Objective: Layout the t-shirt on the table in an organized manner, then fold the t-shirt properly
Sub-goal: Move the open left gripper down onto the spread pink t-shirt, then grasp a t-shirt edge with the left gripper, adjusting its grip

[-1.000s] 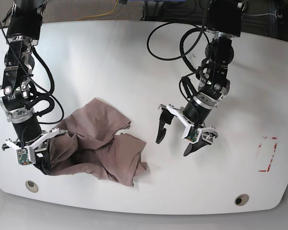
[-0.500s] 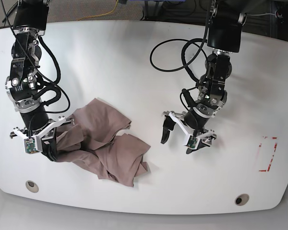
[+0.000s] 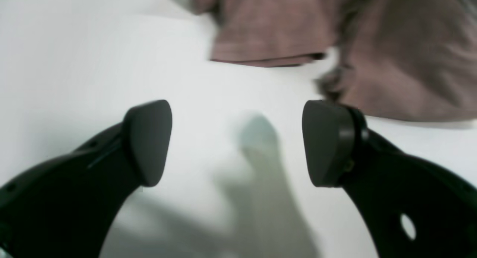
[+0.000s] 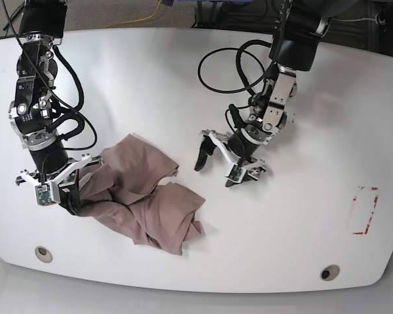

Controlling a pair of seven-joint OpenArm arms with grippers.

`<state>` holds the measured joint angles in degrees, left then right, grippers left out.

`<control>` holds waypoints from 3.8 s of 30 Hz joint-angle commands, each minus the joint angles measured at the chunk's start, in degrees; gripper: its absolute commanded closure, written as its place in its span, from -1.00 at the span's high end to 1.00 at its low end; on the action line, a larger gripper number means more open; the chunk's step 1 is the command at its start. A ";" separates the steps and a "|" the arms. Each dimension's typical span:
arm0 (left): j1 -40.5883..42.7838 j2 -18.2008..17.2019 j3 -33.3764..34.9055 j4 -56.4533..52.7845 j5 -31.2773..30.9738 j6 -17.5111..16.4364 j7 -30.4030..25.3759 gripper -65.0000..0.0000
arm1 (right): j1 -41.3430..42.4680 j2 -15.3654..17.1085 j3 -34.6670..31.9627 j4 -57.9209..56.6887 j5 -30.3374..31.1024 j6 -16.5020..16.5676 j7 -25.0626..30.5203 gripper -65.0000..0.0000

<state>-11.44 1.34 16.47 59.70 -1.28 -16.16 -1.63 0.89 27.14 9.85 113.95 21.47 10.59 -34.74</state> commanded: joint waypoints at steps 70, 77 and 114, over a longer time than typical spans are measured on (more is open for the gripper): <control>-19.63 7.66 13.73 -29.24 -24.52 11.37 -11.51 0.59 | -2.95 -0.45 4.53 0.99 0.37 -0.17 1.73 -1.00; -19.81 7.66 13.73 -29.06 -25.67 9.70 -11.51 0.59 | -3.04 -0.45 4.61 0.99 0.37 -0.17 1.73 -1.00; -24.21 7.66 23.22 -32.23 -32.88 15.68 -11.25 0.59 | -4.18 -2.48 4.53 0.91 0.28 -0.17 1.73 -1.00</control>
<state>-33.65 8.38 39.38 26.65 -34.20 -0.03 -11.46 -4.03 23.70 13.91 113.84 21.47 10.57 -34.74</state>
